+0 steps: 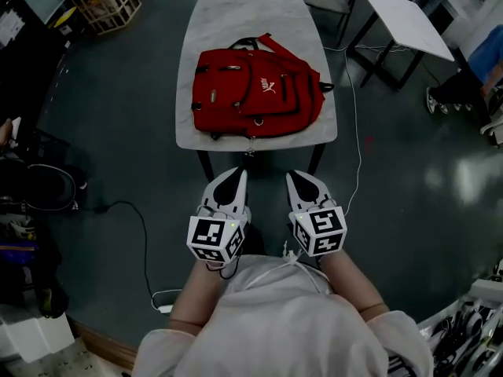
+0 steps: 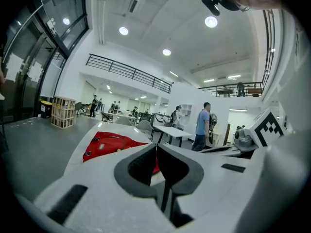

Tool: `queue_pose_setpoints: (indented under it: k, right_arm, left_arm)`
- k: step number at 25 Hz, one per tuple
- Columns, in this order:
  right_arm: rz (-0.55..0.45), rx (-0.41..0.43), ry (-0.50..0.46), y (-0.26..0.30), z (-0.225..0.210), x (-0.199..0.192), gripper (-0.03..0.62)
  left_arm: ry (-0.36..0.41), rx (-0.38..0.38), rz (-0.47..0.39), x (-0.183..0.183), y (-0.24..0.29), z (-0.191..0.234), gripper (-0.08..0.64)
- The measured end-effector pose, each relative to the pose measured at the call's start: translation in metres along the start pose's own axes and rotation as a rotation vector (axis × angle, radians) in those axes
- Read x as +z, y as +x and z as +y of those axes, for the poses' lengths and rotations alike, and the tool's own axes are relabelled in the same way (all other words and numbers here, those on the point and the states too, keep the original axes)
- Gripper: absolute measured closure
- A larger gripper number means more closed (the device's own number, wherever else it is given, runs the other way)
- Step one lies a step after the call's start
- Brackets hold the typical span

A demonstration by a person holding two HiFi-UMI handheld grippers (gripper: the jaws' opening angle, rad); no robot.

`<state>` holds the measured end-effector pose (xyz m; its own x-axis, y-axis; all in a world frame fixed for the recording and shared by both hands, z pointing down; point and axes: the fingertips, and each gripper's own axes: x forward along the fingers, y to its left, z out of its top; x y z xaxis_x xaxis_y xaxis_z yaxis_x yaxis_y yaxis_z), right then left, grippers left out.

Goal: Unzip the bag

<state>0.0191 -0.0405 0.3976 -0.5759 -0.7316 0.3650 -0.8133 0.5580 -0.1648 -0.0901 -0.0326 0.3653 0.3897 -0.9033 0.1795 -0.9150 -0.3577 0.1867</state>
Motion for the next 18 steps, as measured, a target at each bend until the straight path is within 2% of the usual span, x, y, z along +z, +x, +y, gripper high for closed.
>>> queue_pose_setpoints:
  k: [5, 9, 13, 18]
  right_arm:
    - [0.031, -0.059, 0.049, 0.065, 0.002, 0.016, 0.565]
    - [0.068, -0.104, 0.064, 0.110, 0.001, 0.019, 0.565]
    - [0.166, -0.131, 0.101, 0.139, 0.004, -0.006, 0.565]
    - [0.287, -0.108, 0.142, 0.175, 0.002, -0.045, 0.563]
  left_arm:
    - [0.024, -0.059, 0.057, 0.007, 0.038, 0.061, 0.538]
    - [0.008, -0.090, 0.100, 0.003, 0.062, 0.104, 0.538]
    - [-0.024, -0.096, 0.171, -0.019, 0.073, 0.132, 0.538]
    - [-0.061, -0.078, 0.248, -0.056, 0.091, 0.152, 0.538]
